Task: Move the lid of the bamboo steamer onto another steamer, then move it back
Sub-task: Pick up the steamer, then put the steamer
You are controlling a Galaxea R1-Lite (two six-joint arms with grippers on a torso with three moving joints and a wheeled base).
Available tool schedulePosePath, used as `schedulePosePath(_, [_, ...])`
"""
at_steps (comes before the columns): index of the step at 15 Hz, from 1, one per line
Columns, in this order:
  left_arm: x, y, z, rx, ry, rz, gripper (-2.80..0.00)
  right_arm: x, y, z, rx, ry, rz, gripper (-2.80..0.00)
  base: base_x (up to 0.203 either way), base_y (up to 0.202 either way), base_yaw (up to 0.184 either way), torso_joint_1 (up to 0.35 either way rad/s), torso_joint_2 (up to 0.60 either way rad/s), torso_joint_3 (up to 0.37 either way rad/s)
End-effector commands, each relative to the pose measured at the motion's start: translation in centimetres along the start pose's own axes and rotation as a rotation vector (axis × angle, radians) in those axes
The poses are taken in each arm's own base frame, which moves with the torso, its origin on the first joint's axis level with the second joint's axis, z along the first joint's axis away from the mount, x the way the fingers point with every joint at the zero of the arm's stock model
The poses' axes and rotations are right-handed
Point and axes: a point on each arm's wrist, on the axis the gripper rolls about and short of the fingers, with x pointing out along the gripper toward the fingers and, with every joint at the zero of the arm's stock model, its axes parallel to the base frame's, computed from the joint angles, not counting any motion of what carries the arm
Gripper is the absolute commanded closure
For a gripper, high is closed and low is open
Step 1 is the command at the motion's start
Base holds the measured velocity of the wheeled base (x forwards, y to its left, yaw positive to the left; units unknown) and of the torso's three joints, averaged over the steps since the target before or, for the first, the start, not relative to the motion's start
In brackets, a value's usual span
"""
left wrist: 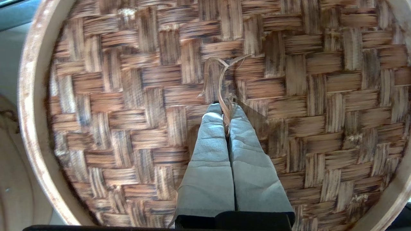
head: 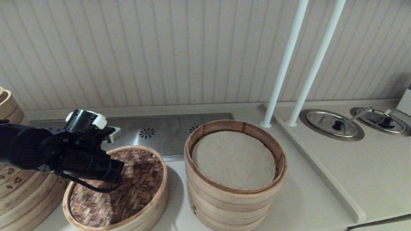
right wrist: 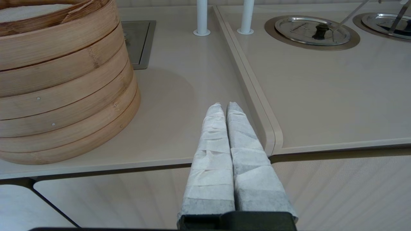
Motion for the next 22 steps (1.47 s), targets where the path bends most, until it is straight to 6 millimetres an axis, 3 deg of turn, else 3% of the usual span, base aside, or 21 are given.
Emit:
schedulePosePath(1, [-1.1, 0.0, 0.1, 0.0, -0.037, 0.001, 0.0, 0.0, 0.0, -0.1, 0.0, 0.004, 0.0, 0.0, 0.0, 0.0, 0.0, 0.0, 0.0, 0.0])
schedulePosePath(14, [-4.6, 0.1, 0.5, 0.001, -0.143, -0.007, 0.0, 0.0, 0.0, -0.1, 0.0, 0.005, 0.0, 0.0, 0.0, 0.0, 0.0, 0.0, 0.0, 0.0])
schedulePosePath(17, [-6.2, 0.1, 1.1, -0.001, -0.185, -0.015, 0.0, 0.0, 0.0, -0.1, 0.0, 0.005, 0.0, 0.0, 0.0, 0.0, 0.0, 0.0, 0.0, 0.0])
schedulePosePath(22, [-11.9, 0.2, 5.3, -0.018, -0.263, -0.061, 0.0, 0.0, 0.0, -0.1, 0.0, 0.005, 0.0, 0.0, 0.0, 0.0, 0.0, 0.0, 0.0, 0.0])
